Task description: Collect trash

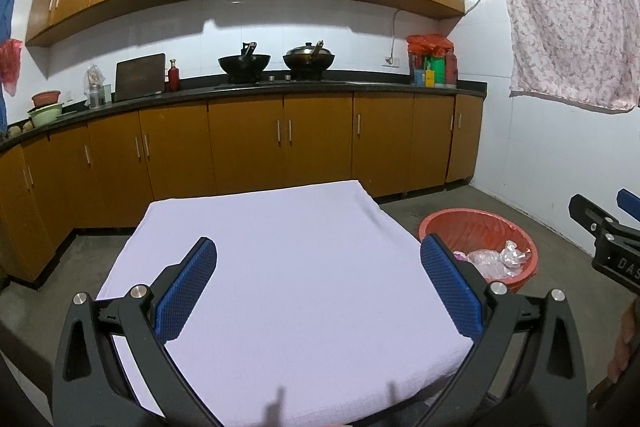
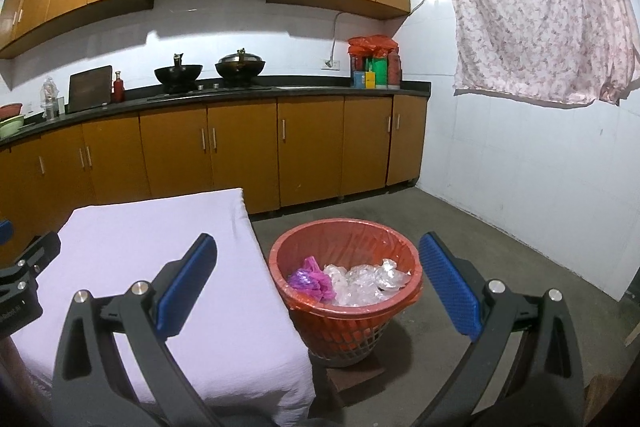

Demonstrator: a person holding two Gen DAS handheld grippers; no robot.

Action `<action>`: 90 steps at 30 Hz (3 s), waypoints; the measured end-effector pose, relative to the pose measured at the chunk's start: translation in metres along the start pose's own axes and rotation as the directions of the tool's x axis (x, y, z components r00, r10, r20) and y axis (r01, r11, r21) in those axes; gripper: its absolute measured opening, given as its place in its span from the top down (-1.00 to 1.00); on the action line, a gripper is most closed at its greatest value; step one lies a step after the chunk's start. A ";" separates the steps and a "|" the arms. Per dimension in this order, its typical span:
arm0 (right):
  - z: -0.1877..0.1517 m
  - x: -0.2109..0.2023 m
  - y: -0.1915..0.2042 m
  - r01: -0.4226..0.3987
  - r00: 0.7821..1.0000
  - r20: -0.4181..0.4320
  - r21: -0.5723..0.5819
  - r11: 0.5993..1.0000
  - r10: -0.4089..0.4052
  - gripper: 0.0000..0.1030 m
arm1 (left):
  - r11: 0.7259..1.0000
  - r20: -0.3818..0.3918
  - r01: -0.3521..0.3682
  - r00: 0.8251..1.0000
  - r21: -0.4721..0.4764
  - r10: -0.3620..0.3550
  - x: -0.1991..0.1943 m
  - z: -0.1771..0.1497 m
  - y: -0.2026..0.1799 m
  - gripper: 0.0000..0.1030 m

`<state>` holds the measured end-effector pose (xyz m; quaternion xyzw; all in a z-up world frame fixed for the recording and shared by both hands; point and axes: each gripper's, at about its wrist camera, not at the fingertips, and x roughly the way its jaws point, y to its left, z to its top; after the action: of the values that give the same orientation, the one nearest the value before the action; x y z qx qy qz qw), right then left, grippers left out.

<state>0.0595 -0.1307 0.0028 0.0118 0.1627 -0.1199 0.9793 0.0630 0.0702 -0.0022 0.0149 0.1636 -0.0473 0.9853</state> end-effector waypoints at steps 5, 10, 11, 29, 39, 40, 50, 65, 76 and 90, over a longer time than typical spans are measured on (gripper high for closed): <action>0.000 0.000 0.002 -0.004 1.000 0.006 -0.007 1.000 0.004 -0.92 | 1.000 0.005 -0.007 1.000 -0.005 0.007 -0.002 0.000 0.002 -0.96; 0.000 0.001 0.001 -0.005 1.000 0.005 -0.004 1.000 0.005 -0.92 | 1.000 0.011 -0.020 1.000 -0.015 0.020 -0.005 -0.001 0.005 -0.96; -0.001 0.000 0.001 -0.006 1.000 0.005 -0.004 1.000 0.006 -0.92 | 1.000 0.011 -0.021 1.000 -0.017 0.021 -0.005 0.000 0.006 -0.96; -0.001 -0.007 0.000 -0.018 1.000 0.013 0.005 1.000 0.018 -0.92 | 0.999 0.021 -0.032 0.999 -0.017 0.033 -0.017 0.002 0.007 -0.96; 0.001 -0.012 -0.002 -0.023 1.000 0.021 0.015 1.000 0.022 -0.92 | 0.999 0.014 -0.030 0.999 -0.013 0.030 -0.019 0.003 0.004 -0.96; 0.001 -0.012 -0.002 -0.023 1.000 0.021 0.014 1.000 0.023 -0.92 | 0.999 0.011 -0.029 1.000 -0.015 0.029 -0.019 0.003 0.004 -0.96; 0.000 -0.013 -0.003 -0.022 1.000 0.023 0.019 1.000 0.021 -0.92 | 0.999 0.016 -0.031 0.999 -0.010 0.031 -0.019 0.002 0.002 -0.96; -0.001 -0.015 -0.003 -0.019 1.000 0.022 0.024 1.000 0.018 -0.92 | 0.999 0.017 -0.031 0.999 -0.011 0.031 -0.020 0.002 0.000 -0.96; -0.003 -0.017 -0.004 -0.016 1.000 0.024 0.028 0.999 0.015 -0.92 | 0.999 0.016 -0.031 0.999 -0.011 0.031 -0.022 0.003 -0.004 -0.96; -0.003 -0.017 -0.004 -0.017 1.000 0.024 0.029 0.999 0.016 -0.92 | 0.999 0.015 -0.032 0.999 -0.011 0.032 -0.022 0.002 -0.004 -0.96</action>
<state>0.0425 -0.1304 0.0056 0.0258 0.1493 -0.1144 0.9818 0.0429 0.0678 0.0070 0.0116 0.1563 -0.0309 0.9872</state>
